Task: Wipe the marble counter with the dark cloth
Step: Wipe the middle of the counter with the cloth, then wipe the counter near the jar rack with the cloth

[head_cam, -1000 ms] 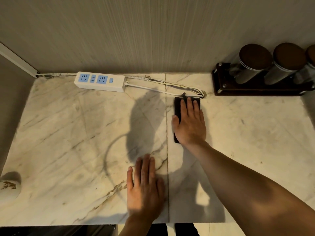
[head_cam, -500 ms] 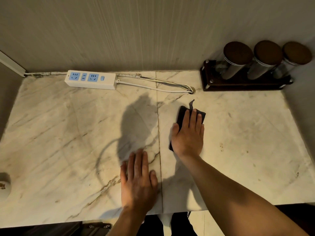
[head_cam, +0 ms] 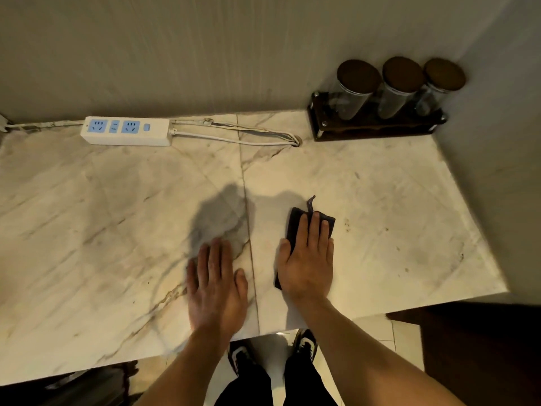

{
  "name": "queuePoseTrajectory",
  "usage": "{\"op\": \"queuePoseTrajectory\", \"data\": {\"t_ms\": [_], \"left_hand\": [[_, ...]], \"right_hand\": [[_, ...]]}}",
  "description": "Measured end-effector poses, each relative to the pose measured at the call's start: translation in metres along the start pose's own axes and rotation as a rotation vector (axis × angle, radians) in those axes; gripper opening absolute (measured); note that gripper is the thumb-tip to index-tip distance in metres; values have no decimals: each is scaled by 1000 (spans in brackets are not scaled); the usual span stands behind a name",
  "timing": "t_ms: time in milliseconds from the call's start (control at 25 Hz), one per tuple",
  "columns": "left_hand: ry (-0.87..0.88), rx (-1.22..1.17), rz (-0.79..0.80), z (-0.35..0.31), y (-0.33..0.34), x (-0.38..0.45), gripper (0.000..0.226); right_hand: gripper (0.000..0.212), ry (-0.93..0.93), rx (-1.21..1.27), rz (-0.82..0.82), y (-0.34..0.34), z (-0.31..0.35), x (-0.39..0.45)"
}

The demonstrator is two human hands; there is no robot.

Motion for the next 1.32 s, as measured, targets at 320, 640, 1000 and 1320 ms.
{"op": "queuePoseTrajectory", "data": {"t_ms": [320,640,1000,1320], "left_hand": [[31,-23,-33,-6,-5,1,59],[90,-130,-62,-57,-6,24,59],[-16,-86,-37,-68,10,34,60],[-41,-57,-39,-71,8,37,58]], "right_hand": [[61,-65,-42,-14,-4,-34,-42],[61,-670,-135,109,-27,-97,-17],[63,-933,-265,245,-37,-105,42],[60,-962,-215,212,-39,-76,100]]}}
Point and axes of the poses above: each hand's wrist, its own x-axis towards the middle knuckle, its own y-axis out of the palm, z = x × y, the point moved 1 cm from there along x, towards the middle knuckle, and after that the axes turned 10 degrees about y, right-handed, at the moved point
